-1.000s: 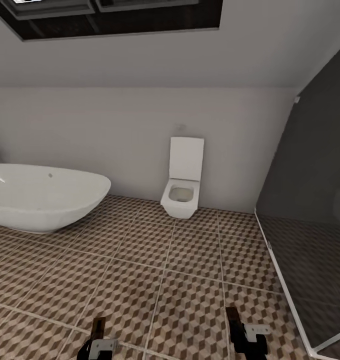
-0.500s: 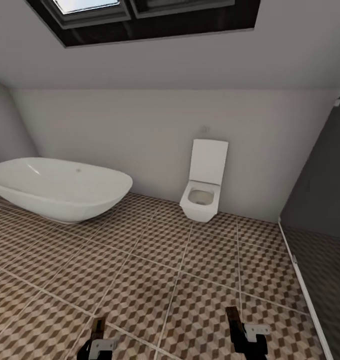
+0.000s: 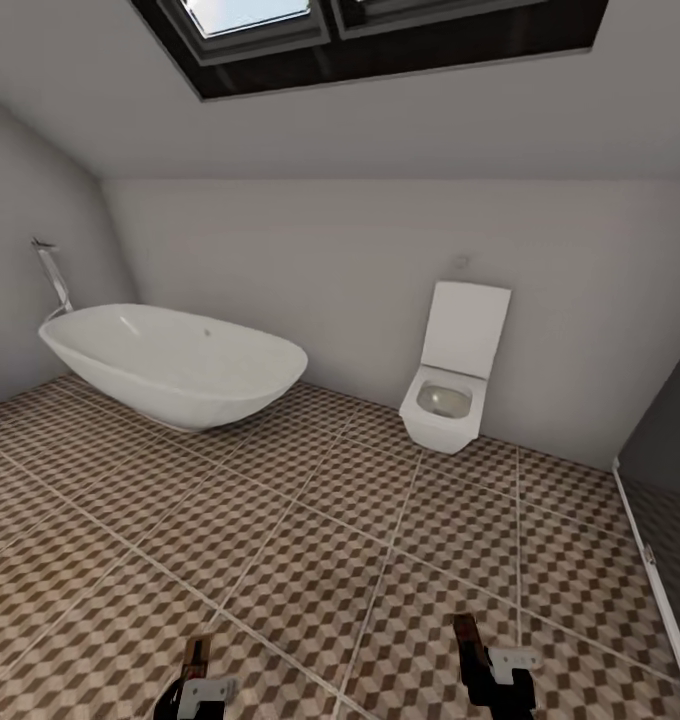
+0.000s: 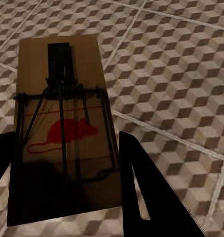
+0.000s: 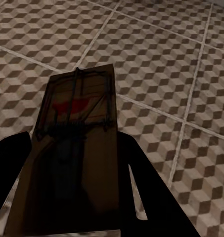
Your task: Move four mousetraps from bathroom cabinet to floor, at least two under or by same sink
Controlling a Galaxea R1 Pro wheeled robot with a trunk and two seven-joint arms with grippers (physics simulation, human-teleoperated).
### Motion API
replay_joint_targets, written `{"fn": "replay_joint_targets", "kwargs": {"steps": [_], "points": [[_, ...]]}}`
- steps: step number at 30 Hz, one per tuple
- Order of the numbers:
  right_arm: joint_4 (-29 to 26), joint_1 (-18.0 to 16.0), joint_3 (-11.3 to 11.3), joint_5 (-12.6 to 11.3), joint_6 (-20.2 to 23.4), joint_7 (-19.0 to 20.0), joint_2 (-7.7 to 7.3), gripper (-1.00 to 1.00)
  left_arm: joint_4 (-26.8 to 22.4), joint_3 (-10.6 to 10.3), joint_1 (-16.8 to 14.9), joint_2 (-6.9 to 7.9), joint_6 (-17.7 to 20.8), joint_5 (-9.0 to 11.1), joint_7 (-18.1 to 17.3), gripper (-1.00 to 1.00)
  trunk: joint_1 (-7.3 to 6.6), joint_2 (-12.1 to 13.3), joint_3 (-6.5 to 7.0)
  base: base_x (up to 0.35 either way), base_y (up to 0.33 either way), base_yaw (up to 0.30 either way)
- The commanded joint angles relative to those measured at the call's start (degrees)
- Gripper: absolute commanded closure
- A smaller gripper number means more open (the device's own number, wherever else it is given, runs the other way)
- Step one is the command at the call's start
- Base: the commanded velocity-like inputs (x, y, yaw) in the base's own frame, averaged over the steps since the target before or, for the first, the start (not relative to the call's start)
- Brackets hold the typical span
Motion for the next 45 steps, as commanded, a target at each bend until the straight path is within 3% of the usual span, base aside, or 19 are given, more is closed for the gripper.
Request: {"fn": "replay_joint_targets", "kwargs": {"steps": [1,11,26,45], "points": [[0.0,0.0,0.3,-0.1,-0.1,-0.3,-0.05,1.0,0.2,-0.5,-0.1,-0.07,-0.2,0.0,0.5,1.0,0.0,0.0,-0.05,0.0,0.0,0.285],[0.0,0.0,0.3,-0.1,-0.1,-0.3,-0.05,1.0,0.2,-0.5,-0.1,-0.07,-0.2,0.0,0.5,1.0,0.0,0.0,-0.05,0.108,0.024,0.286],[0.0,0.0,0.3,-0.1,-0.1,-0.3,-0.05,1.0,0.2,-0.5,-0.1,-0.07,-0.2,0.0,0.5,1.0,0.0,0.0,-0.05,0.268,0.147,0.285],[0.1,0.0,0.3,-0.1,-0.1,-0.3,-0.05,1.0,0.2,-0.5,-0.1,-0.07,-0.2,0.0,0.5,1.0,0.0,0.0,-0.05,0.272,0.011,0.286]]}}
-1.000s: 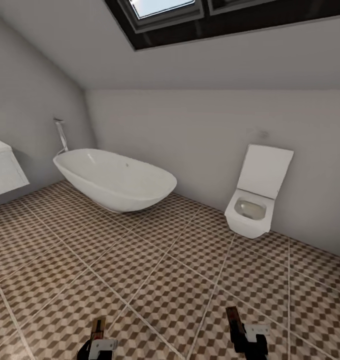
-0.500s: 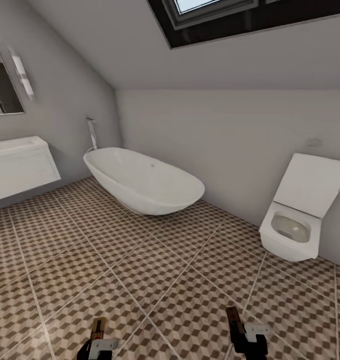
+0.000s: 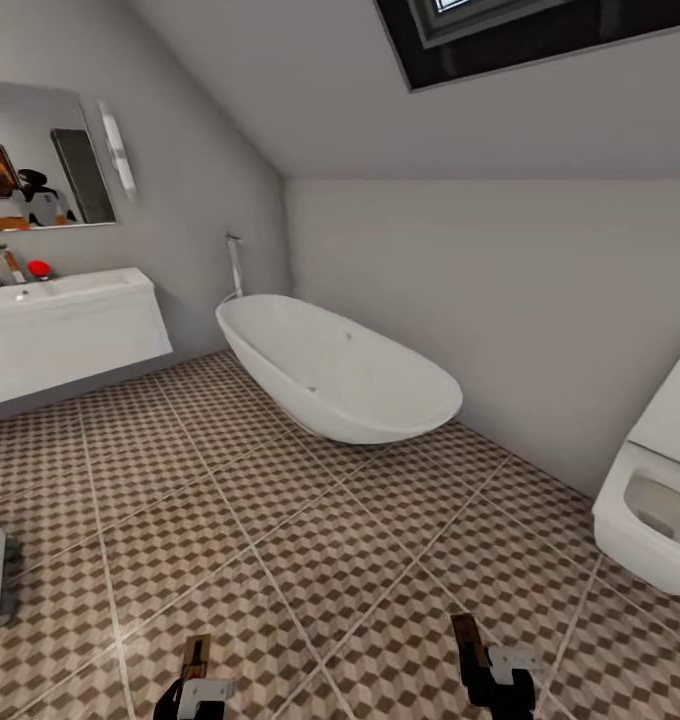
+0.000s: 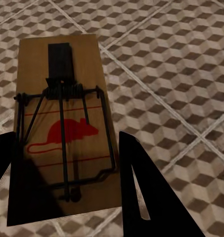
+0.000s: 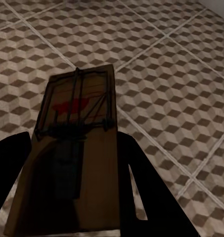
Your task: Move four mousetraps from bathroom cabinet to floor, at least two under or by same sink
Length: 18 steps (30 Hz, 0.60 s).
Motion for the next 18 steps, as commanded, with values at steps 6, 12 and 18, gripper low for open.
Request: {"fn": "replay_joint_targets", "kwargs": {"steps": [6,12,18], "points": [[0.0,0.0,0.3,-0.1,-0.1,-0.3,-0.03,1.0,0.2,-0.5,-0.1,-0.07,-0.2,0.0,0.5,1.0,0.03,0.0,-0.05,0.272,0.0,0.286],[0.0,0.0,0.3,-0.1,-0.1,-0.3,-0.05,1.0,0.2,-0.5,-0.1,-0.07,-0.2,0.0,0.5,1.0,0.03,0.0,-0.05,0.272,0.0,0.286],[0.0,0.0,0.3,-0.1,-0.1,-0.3,-0.03,1.0,0.2,-0.5,-0.1,-0.07,-0.2,0.0,0.5,1.0,0.03,0.0,-0.05,0.272,0.0,0.287]]}}
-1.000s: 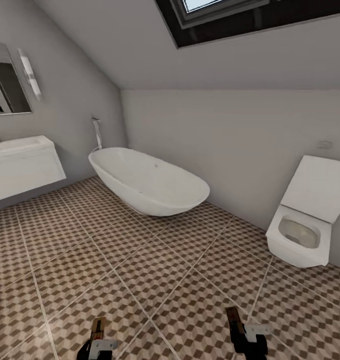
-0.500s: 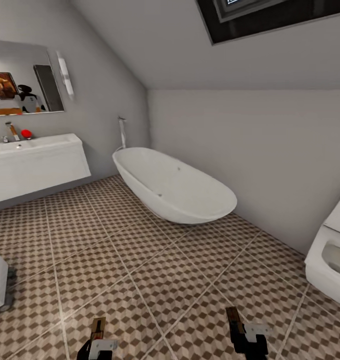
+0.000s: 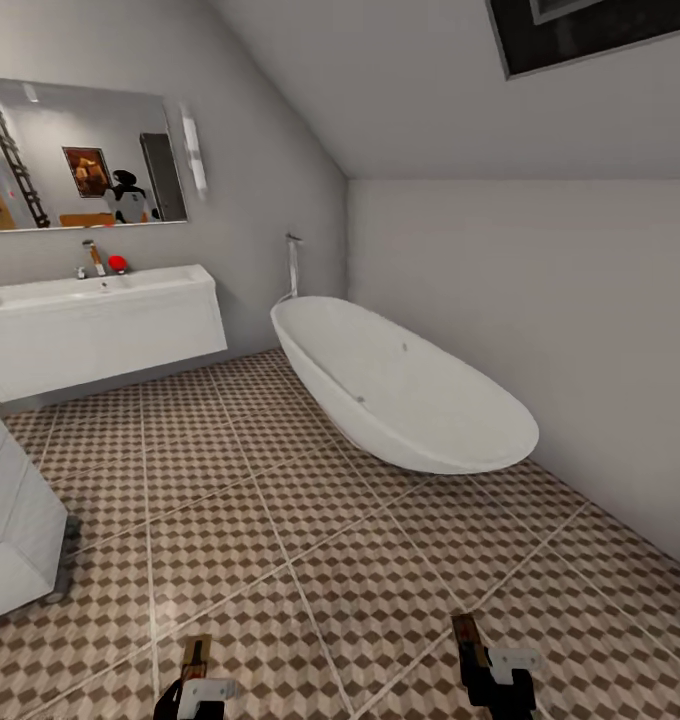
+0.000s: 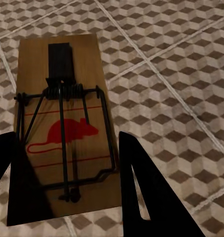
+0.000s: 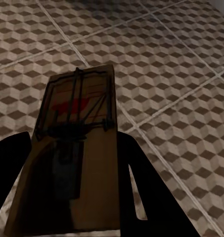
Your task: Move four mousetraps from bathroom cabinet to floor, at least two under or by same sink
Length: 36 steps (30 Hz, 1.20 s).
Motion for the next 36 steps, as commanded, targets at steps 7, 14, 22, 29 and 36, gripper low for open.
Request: {"fn": "replay_joint_targets", "kwargs": {"steps": [7,14,22,29,36], "points": [[0.0,0.0,0.3,-0.1,-0.1,-0.3,-0.02,1.0,0.2,-0.5,-0.1,-0.07,-0.2,0.0,0.5,1.0,0.03,0.0,-0.05,0.272,0.0,0.287],[0.0,0.0,0.3,-0.1,-0.1,-0.3,0.0,1.0,0.2,-0.5,-0.1,-0.07,-0.2,0.0,0.5,1.0,0.03,0.0,-0.05,0.272,0.0,0.287],[0.0,0.0,0.3,-0.1,-0.1,-0.3,-0.01,1.0,0.2,-0.5,-0.1,-0.07,-0.2,0.0,0.5,1.0,0.03,0.0,-0.05,0.272,0.0,0.287],[0.0,0.0,0.3,-0.1,-0.2,-0.3,-0.02,1.0,0.2,-0.5,-0.1,-0.07,-0.2,0.0,0.5,1.0,0.03,0.0,-0.05,0.272,0.0,0.287],[0.0,0.0,0.3,-0.1,-0.1,-0.3,-0.04,1.0,0.2,-0.5,-0.1,-0.07,-0.2,0.0,0.5,1.0,0.03,0.0,-0.05,0.272,0.0,0.287]]}}
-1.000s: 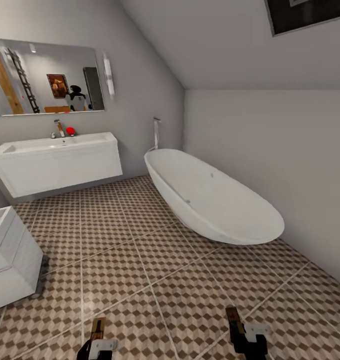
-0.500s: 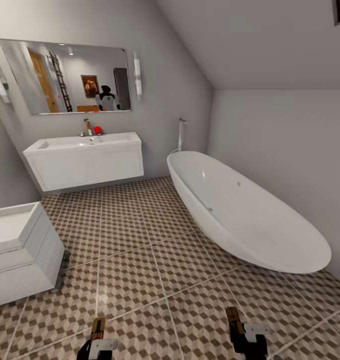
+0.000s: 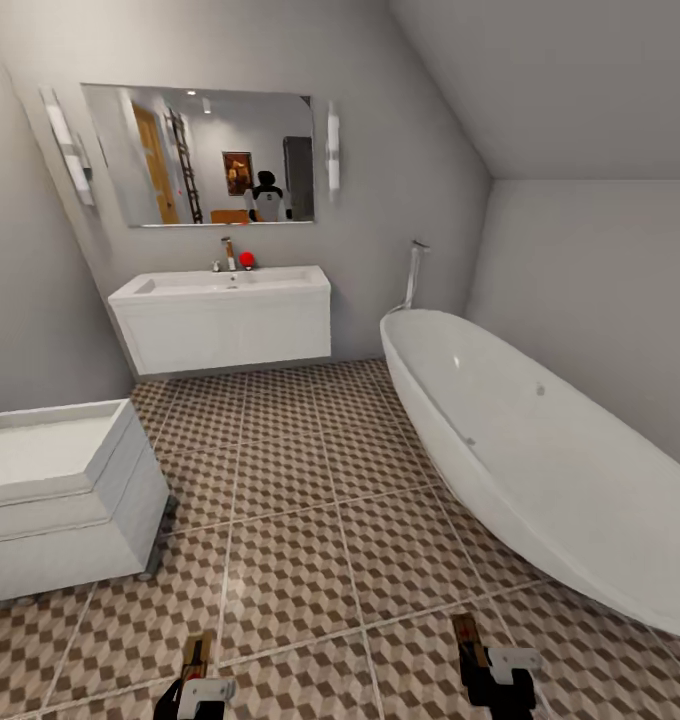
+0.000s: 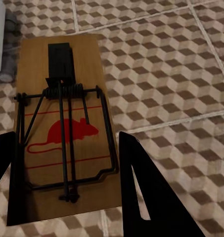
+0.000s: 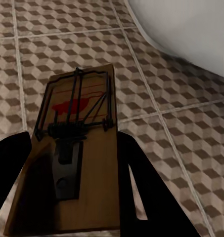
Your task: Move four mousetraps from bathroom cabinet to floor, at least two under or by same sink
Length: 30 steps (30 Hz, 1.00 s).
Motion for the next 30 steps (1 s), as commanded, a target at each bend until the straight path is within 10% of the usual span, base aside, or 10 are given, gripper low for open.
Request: {"fn": "replay_joint_targets", "kwargs": {"steps": [1,15,30], "points": [[0.0,0.0,0.3,-0.1,-0.1,-0.3,-0.06,1.0,0.2,-0.5,-0.1,-0.07,-0.2,0.0,0.5,1.0,0.03,0.0,-0.05,0.272,0.0,0.287],[0.0,0.0,0.3,-0.1,-0.2,-0.3,-0.1,1.0,0.2,-0.5,-0.1,-0.07,-0.2,0.0,0.5,1.0,0.03,0.0,-0.05,0.272,0.0,0.277],[0.0,0.0,0.3,-0.1,-0.2,-0.2,-0.1,1.0,0.2,-0.5,-0.1,-0.07,-0.2,0.0,0.5,1.0,0.03,0.0,-0.05,0.272,0.0,0.024]]}}
